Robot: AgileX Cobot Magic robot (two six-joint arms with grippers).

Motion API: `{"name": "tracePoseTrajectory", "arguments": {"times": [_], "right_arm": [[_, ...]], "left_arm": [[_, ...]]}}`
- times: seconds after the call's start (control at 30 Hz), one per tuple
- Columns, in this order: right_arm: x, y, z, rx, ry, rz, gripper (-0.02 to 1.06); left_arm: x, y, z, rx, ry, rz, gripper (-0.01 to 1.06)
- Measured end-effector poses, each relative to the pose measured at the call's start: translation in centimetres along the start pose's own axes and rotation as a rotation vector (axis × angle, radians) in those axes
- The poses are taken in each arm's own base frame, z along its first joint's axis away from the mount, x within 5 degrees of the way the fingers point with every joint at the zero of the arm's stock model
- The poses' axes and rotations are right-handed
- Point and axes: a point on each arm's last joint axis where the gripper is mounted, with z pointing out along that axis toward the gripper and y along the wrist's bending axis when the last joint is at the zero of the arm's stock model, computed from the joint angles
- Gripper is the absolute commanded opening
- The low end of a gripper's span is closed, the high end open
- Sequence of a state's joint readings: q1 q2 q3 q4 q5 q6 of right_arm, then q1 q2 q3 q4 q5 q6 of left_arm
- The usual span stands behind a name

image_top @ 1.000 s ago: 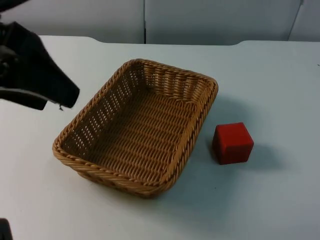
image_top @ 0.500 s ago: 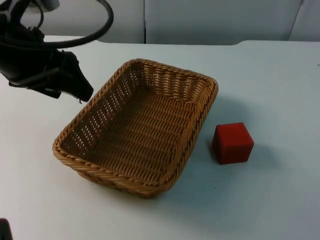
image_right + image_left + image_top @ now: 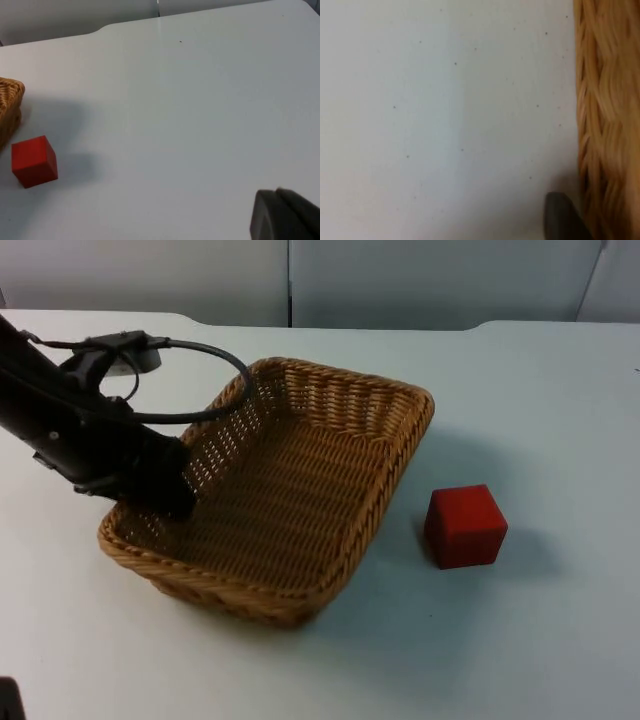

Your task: Pick up the basket with the left hand and place the cube into the basket with the right hand.

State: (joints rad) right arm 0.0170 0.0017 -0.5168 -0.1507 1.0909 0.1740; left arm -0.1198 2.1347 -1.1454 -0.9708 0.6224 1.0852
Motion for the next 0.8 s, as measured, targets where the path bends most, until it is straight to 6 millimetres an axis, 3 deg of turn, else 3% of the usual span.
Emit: {"name": "tracePoseTrajectory", "arguments": {"times": [0.03,0.3,0.8], "right_arm": [[0.0,0.0,0.0,0.0,0.0,0.0,0.0],[0.0,0.0,0.0,0.0,0.0,0.0,0.0],[0.0,0.0,0.0,0.0,0.0,0.0,0.0]], "left_arm": [[0.0,0.0,0.0,0.0,0.0,0.0,0.0],[-0.6,-0.4,-0.5,-0.004,-0.044,-0.015,0.0],[-2.2,-3.9,-5.8,0.095,-0.095,-0.041,0.0]]}}
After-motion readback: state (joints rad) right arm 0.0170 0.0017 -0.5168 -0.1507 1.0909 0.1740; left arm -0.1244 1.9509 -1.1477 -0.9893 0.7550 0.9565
